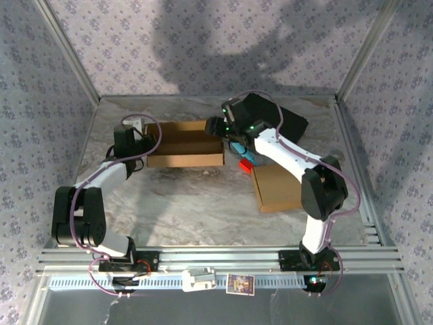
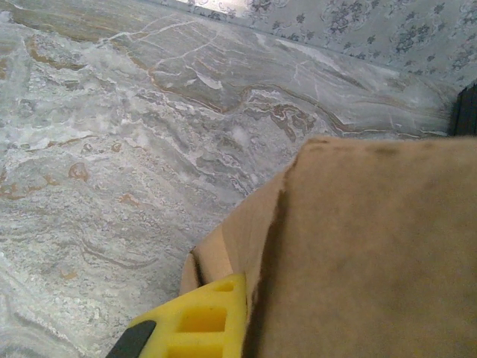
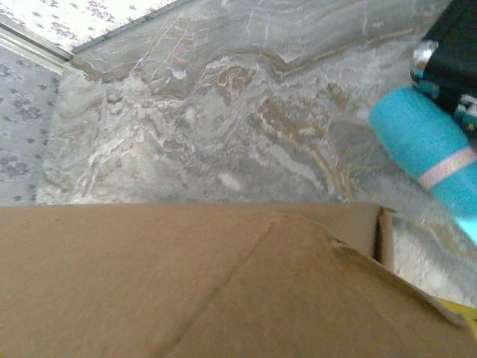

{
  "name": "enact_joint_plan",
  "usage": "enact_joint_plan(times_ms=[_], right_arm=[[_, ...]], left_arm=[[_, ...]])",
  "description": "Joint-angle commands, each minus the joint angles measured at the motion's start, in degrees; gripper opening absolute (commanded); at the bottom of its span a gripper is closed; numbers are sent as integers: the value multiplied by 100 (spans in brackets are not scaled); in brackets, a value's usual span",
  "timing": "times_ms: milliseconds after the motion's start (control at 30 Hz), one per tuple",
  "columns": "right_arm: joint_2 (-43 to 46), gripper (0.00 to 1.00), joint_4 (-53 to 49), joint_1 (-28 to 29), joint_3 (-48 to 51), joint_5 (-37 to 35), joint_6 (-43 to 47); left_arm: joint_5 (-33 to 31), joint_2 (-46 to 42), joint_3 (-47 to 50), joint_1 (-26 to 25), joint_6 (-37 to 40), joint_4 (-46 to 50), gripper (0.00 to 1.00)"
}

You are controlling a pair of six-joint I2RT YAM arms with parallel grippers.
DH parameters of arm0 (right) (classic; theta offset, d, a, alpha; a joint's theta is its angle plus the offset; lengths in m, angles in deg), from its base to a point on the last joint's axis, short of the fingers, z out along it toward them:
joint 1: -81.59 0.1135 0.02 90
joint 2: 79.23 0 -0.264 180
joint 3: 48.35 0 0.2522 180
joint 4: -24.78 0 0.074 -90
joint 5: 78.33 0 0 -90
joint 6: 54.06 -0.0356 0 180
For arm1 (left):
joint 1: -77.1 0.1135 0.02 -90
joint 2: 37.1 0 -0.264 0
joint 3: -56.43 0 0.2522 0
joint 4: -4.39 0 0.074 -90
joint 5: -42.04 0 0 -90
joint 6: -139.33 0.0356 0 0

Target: Fold the paper box

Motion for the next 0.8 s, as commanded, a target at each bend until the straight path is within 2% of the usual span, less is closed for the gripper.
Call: enact_joint_plan(times_ms=[0, 100, 267, 400, 667, 767], right_arm=[[353, 66, -466, 63, 86, 250, -724], [495, 66, -697, 129, 122, 193, -1065], [1044, 69, -976, 325, 345, -589, -1834], [1081, 70, -1310, 477, -25, -942, -2433], [100, 70, -1814, 705, -1392, -728, -5149], [-335, 70, -1758, 710, -1777, -705, -5819]], left_arm=[[-83, -15, -48, -79, 65, 207, 0], [-135, -7, -47, -115, 27, 198, 0], [-217, -35, 14, -153, -5, 169, 0], [-314, -51, 71, -199, -32, 109, 0], [-415, -101, 89, -239, -50, 94, 0], [-450, -136, 124, -252, -68, 76, 0]])
